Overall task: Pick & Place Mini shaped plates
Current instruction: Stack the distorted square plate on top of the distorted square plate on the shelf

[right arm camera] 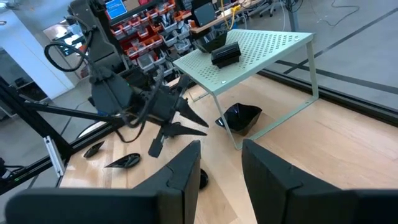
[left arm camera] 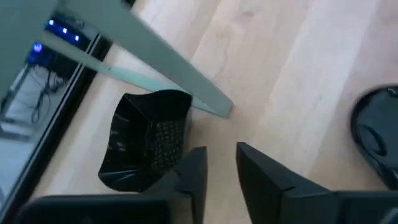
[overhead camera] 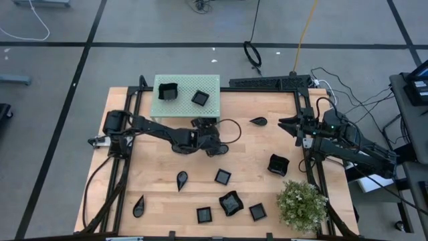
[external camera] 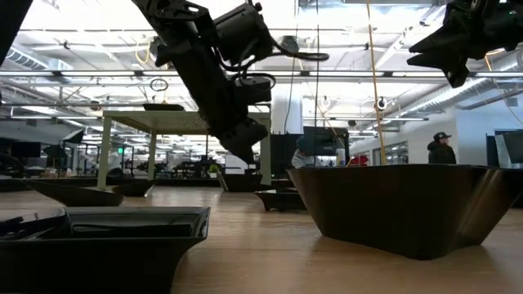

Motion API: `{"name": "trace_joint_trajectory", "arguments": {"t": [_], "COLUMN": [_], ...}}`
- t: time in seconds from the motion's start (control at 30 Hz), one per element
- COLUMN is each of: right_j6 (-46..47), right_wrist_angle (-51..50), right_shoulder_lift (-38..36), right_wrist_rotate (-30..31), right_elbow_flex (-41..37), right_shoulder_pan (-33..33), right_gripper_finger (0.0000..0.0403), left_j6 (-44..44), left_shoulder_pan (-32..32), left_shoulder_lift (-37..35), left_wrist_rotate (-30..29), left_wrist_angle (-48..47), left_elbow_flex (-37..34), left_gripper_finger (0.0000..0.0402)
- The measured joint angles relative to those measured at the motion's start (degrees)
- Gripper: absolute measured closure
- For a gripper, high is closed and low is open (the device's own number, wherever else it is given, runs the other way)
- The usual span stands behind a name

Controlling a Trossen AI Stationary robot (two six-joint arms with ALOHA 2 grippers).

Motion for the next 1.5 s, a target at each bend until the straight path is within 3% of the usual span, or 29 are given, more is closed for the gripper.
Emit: {"name": "trace_joint_trajectory", "arguments": {"t": [0.2, 0.33, 0.83, 1.5], "right_j6": [0.00, 0.00, 0.00, 0.01], "right_wrist_angle": [-0.02, -0.02, -0.02, -0.02], "right_shoulder_lift": [0.02, 0.02, 0.02, 0.02], "right_wrist_rotate": [-0.01, -0.01, -0.01, -0.01], "right_elbow_flex": [0.00, 0.00, 0.00, 0.00], "right_shoulder_pan": [0.00, 0.00, 0.00, -0.01], "right_gripper_finger": [0.0298, 0.0298, 0.0298, 0.0298], "left_j6": [-4.13, -4.26, -4.39, -4.37], "left_shoulder_pan": [0.90, 0.99, 2.33, 2.31], "left_shoulder_lift": [0.02, 0.02, 0.05, 4.24], "left_wrist_rotate": [0.02, 0.00, -4.69, -1.74], "left_wrist_angle": [1.09, 1.08, 1.12, 3.49], "left_elbow_flex": [0.00, 0.00, -3.63, -3.85], "left_gripper_finger": [0.0240, 0.0220, 0.0218, 0.0218]}}
